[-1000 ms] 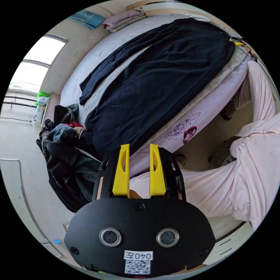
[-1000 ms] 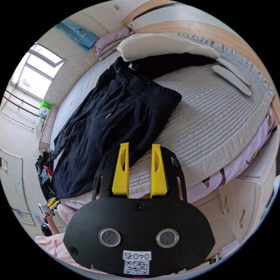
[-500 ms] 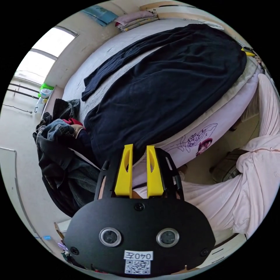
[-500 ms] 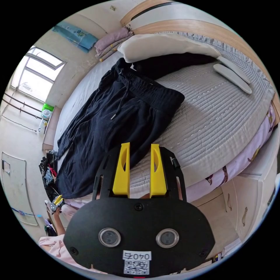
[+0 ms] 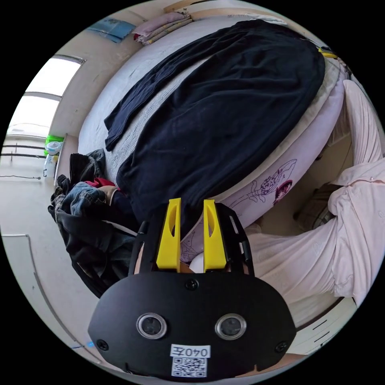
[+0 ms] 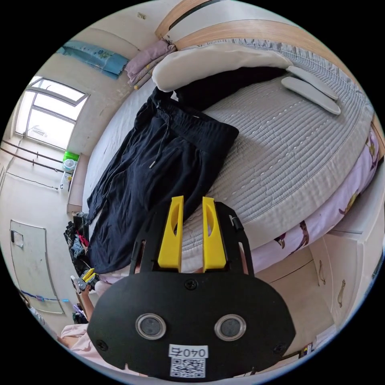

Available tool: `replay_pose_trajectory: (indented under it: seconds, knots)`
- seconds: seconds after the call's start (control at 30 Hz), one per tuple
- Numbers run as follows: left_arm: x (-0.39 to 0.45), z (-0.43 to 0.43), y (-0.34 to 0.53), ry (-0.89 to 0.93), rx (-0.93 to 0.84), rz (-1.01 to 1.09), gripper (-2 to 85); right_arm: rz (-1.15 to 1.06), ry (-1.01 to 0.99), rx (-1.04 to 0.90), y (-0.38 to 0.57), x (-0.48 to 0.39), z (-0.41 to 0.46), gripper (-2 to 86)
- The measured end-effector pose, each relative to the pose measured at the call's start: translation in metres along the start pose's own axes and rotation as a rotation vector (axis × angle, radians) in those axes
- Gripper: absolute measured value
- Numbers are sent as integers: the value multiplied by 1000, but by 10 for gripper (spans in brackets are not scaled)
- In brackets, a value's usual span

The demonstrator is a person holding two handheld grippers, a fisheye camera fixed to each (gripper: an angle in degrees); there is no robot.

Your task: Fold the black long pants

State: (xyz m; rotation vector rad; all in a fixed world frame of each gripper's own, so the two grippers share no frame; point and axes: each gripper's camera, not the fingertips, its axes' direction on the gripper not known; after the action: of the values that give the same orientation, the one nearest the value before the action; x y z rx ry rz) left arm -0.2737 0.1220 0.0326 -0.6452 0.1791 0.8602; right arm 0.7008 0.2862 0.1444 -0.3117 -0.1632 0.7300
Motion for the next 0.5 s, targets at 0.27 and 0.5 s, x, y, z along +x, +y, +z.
replay_pose_trajectory:
  seconds: [0.27,0.5]
  knots:
    - [-30,4,-11,115,-39,99,29,-39,77,-39,-6,-14,17,54]
    - [-54,1,-17,208,-44,141,-8,-122,188,-35,-8,-39,13,-7]
